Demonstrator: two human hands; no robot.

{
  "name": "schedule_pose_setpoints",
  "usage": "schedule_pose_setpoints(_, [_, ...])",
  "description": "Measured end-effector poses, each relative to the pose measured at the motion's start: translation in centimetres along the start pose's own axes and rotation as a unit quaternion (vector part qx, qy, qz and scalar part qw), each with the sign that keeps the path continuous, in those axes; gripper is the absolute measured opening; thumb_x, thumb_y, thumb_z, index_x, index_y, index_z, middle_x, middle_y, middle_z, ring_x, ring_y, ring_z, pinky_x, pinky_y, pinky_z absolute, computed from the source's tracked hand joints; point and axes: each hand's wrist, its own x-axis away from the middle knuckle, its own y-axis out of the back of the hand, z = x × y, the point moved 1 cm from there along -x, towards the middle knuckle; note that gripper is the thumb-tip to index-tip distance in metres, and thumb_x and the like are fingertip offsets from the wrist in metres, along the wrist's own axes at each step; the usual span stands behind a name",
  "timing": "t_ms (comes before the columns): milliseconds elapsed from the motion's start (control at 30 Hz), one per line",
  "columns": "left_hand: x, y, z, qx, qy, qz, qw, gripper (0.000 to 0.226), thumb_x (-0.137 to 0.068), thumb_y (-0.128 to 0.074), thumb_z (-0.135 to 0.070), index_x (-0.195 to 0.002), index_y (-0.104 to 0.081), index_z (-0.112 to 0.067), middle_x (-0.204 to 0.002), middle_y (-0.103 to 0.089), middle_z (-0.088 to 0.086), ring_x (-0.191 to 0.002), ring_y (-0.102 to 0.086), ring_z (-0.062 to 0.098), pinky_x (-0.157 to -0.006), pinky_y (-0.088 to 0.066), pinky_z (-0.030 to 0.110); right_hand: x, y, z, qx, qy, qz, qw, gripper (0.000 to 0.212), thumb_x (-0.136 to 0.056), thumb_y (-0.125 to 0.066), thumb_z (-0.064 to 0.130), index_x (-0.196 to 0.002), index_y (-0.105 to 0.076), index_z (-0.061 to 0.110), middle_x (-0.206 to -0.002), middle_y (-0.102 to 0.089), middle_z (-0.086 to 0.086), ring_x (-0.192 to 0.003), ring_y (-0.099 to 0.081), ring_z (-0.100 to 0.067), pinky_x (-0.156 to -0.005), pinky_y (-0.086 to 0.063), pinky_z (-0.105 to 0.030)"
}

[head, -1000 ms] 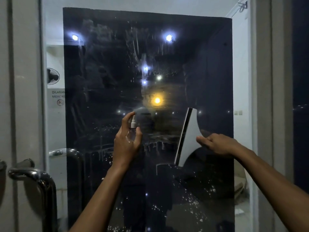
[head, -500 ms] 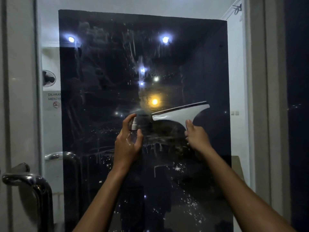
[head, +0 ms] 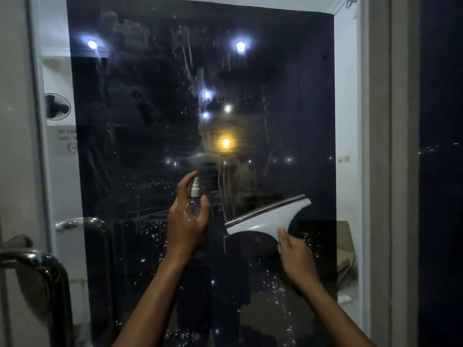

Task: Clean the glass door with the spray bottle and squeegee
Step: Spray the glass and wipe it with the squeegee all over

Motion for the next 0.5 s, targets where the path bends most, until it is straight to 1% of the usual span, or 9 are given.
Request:
schedule_pose_setpoints(33, [0.2, 0.1, 0.0, -0.001, 0.001, -0.002, 1.000, 0.052, -0.099, -0.059, -0.014, -0.142, -0.040, -0.035, -0.095, -0.063, -0.016, -0.072, -0.062, 0.006, -0.058, -0.048, 0.013, -0.6, 0.3, 0.9, 0.010, 0.034, 0.003, 0.999, 0.061, -0.094, -0.035, 0.062, -0.056, -0.049, 0.017, -0.047, -0.049, 0.006, -0.044, -0.044, -0.007, -0.044, -0.034, -0.019])
schedule_pose_setpoints(100, [0.5, 0.2, 0.1, -0.002, 0.005, -0.001, 1.000, 0.052, -0.098, -0.059, -0.014, -0.141, -0.040, -0.037, -0.093, -0.063, -0.015, -0.072, -0.062, 0.005, -0.059, -0.046, 0.012, -2.2, 0.7, 3.2, 0.047, 0.093, 0.038, 0.994, 0.063, -0.099, -0.038, 0.060, -0.058, -0.052, 0.014, -0.052, -0.055, 0.000, -0.049, -0.052, -0.013, -0.051, -0.043, -0.032])
schedule_pose_setpoints(133, [0.8, 0.3, 0.1, -0.002, 0.006, 0.001, 1.000, 0.052, -0.098, -0.059, -0.015, -0.141, -0.040, -0.038, -0.092, -0.063, -0.013, -0.070, -0.062, 0.005, -0.059, -0.046, 0.012, -3.0, 0.7, 4.6, 0.089, 0.124, 0.060, 0.987, 0.064, -0.101, -0.037, 0.060, -0.059, -0.053, 0.014, -0.055, -0.056, -0.001, -0.051, -0.054, -0.015, -0.054, -0.043, -0.035])
schedule_pose_setpoints(200, [1.1, 0.5, 0.3, -0.005, 0.009, 0.000, 1.000, 0.051, -0.098, -0.058, -0.017, -0.140, -0.040, -0.040, -0.092, -0.065, -0.009, -0.071, -0.062, 0.007, -0.060, -0.048, 0.017, -4.3, 0.0, 7.6, 0.199, 0.178, 0.118, 0.956, 0.065, -0.099, -0.033, 0.066, -0.060, -0.054, 0.019, -0.059, -0.057, 0.003, -0.057, -0.056, -0.014, -0.061, -0.045, -0.037])
schedule_pose_setpoints(267, [1.4, 0.7, 0.6, -0.006, 0.019, -0.001, 1.000, 0.051, -0.099, -0.058, -0.019, -0.140, -0.040, -0.041, -0.097, -0.066, -0.006, -0.075, -0.064, 0.007, -0.063, -0.049, 0.022, -5.0, -1.2, 9.8, 0.298, 0.219, 0.178, 0.912, 0.065, -0.098, -0.028, 0.070, -0.064, -0.058, 0.023, -0.066, -0.060, 0.004, -0.064, -0.059, -0.016, -0.068, -0.050, -0.040])
schedule_pose_setpoints(333, [1.7, 0.7, 0.8, -0.006, 0.022, -0.003, 1.000, 0.052, -0.099, -0.060, -0.018, -0.139, -0.040, -0.044, -0.098, -0.066, -0.008, -0.077, -0.065, 0.008, -0.063, -0.050, 0.021, -5.7, -2.0, 10.6, 0.370, 0.227, 0.211, 0.876, 0.065, -0.097, -0.025, 0.073, -0.073, -0.063, 0.026, -0.078, -0.064, 0.002, -0.074, -0.061, -0.020, -0.075, -0.049, -0.042])
schedule_pose_setpoints(367, [1.9, 0.7, 0.8, -0.002, 0.020, -0.004, 1.000, 0.053, -0.099, -0.060, -0.017, -0.138, -0.040, -0.047, -0.097, -0.066, -0.010, -0.077, -0.066, 0.008, -0.063, -0.050, 0.017, -6.2, -2.0, 10.6, 0.391, 0.218, 0.218, 0.867, 0.065, -0.096, -0.024, 0.074, -0.075, -0.064, 0.027, -0.085, -0.066, 0.001, -0.079, -0.062, -0.021, -0.078, -0.049, -0.043])
schedule_pose_setpoints(433, [2.2, 0.7, 0.9, 0.008, 0.020, -0.001, 1.000, 0.056, -0.099, -0.060, -0.018, -0.138, -0.039, -0.051, -0.101, -0.066, -0.013, -0.080, -0.067, 0.005, -0.063, -0.051, 0.015, -7.0, -1.0, 9.6, 0.414, 0.184, 0.224, 0.863, 0.064, -0.094, -0.020, 0.077, -0.078, -0.061, 0.031, -0.097, -0.067, 0.000, -0.088, -0.063, -0.023, -0.084, -0.050, -0.046])
schedule_pose_setpoints(500, [2.4, 0.5, 1.0, 0.006, 0.024, 0.000, 1.000, 0.054, -0.098, -0.059, -0.020, -0.139, -0.039, -0.050, -0.105, -0.067, -0.013, -0.081, -0.067, 0.004, -0.065, -0.053, 0.020, -7.8, 0.9, 7.9, 0.424, 0.142, 0.229, 0.865, 0.068, -0.092, -0.015, 0.080, -0.089, -0.063, 0.033, -0.106, -0.067, 0.001, -0.096, -0.063, -0.022, -0.088, -0.049, -0.046])
